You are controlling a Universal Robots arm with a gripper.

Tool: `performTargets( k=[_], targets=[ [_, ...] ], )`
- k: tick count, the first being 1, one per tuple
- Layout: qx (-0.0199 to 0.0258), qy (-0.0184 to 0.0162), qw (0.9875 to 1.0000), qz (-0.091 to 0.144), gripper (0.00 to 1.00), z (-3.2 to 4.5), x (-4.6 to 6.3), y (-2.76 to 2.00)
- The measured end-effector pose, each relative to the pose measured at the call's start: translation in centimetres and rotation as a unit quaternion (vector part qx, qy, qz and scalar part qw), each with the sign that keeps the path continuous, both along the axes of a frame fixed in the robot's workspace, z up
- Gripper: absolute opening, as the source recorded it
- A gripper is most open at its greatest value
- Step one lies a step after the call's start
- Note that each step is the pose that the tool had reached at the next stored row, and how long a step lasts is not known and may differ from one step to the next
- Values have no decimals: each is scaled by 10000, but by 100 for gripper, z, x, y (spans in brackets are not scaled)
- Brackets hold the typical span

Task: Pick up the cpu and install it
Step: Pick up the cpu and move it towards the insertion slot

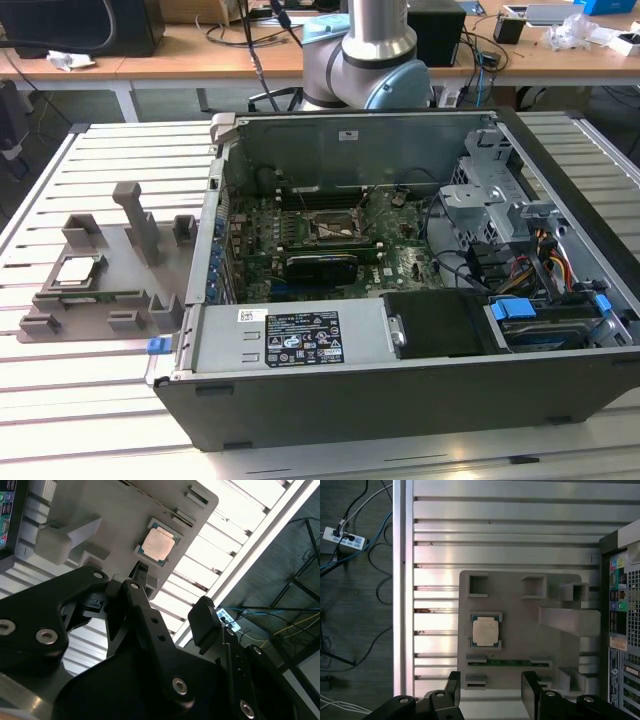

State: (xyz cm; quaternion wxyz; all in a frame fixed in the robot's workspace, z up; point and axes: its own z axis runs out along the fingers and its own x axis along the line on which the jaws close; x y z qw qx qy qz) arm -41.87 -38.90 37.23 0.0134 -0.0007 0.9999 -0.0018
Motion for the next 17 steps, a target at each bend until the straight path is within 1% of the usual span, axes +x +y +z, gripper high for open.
performTargets(
  k=[17],
  targets=[
    [0, 0, 10000, 0, 60, -104, 0, 0]
  ],
)
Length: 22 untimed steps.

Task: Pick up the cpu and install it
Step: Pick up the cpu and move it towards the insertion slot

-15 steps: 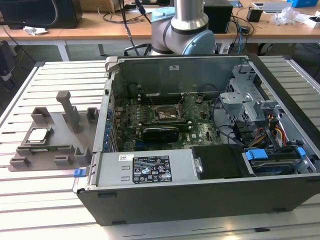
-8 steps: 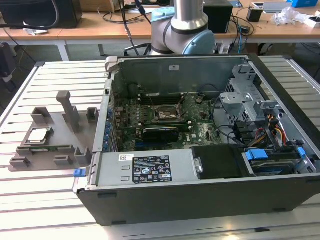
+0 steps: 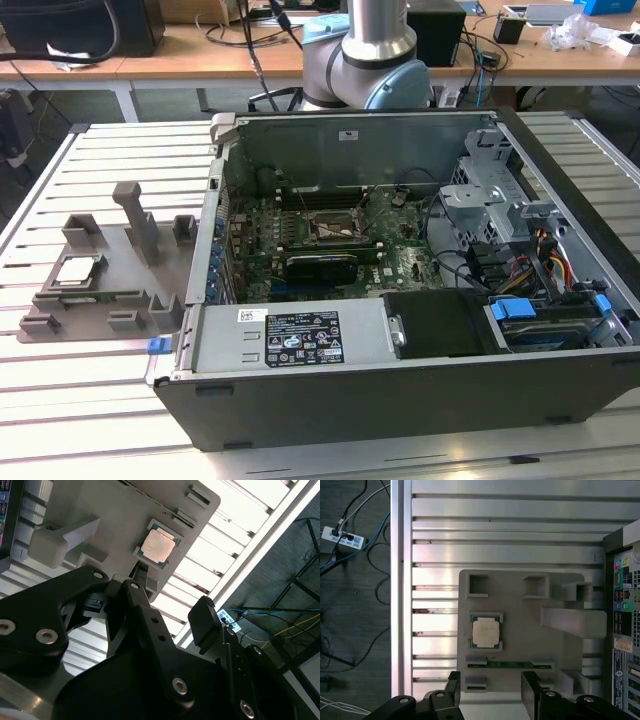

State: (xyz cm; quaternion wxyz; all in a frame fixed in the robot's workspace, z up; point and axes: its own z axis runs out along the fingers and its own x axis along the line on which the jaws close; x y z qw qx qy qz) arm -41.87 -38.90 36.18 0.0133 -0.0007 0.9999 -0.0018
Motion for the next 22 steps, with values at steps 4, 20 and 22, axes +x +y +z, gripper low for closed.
performTargets(
  k=[4, 20, 22],
  targets=[
    [0, 0, 10000, 0, 60, -32, 0, 0],
    [0, 0, 10000, 0, 60, -164, 0, 0],
    [0, 0, 10000, 0, 60, -184, 0, 0]
  ],
)
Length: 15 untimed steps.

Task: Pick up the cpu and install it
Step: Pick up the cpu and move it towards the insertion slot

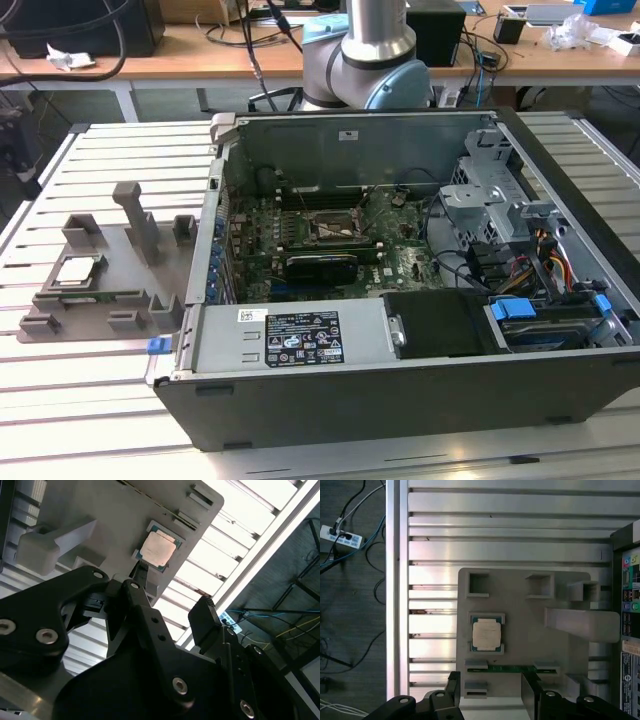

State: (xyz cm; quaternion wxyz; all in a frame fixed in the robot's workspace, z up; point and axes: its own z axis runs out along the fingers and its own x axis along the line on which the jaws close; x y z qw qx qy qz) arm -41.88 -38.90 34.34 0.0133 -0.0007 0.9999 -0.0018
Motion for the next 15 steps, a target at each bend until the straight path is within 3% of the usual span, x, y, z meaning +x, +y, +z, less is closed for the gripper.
performTargets(
  k=[15],
  targets=[
    [0, 0, 10000, 0, 60, -101, 0, 0]
  ],
)
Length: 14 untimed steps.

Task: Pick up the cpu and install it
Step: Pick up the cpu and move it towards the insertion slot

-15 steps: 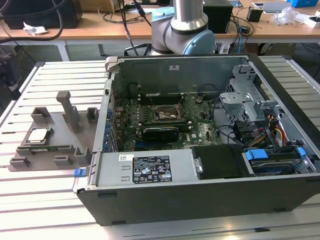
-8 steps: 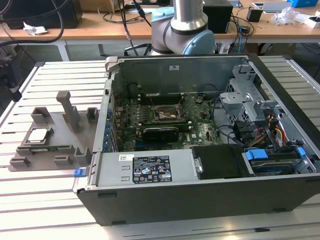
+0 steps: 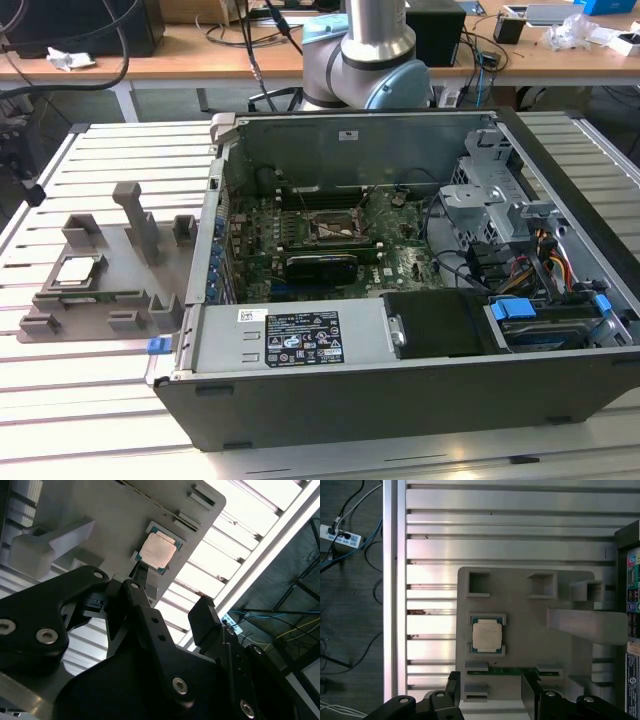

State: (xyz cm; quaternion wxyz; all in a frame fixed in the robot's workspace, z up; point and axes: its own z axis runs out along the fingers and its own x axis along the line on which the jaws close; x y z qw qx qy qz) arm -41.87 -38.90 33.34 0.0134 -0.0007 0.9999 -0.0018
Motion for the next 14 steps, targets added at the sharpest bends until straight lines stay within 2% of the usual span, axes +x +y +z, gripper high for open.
performTargets(
  k=[14],
  targets=[
    [0, 0, 10000, 0, 60, -93, 0, 0]
  ],
)
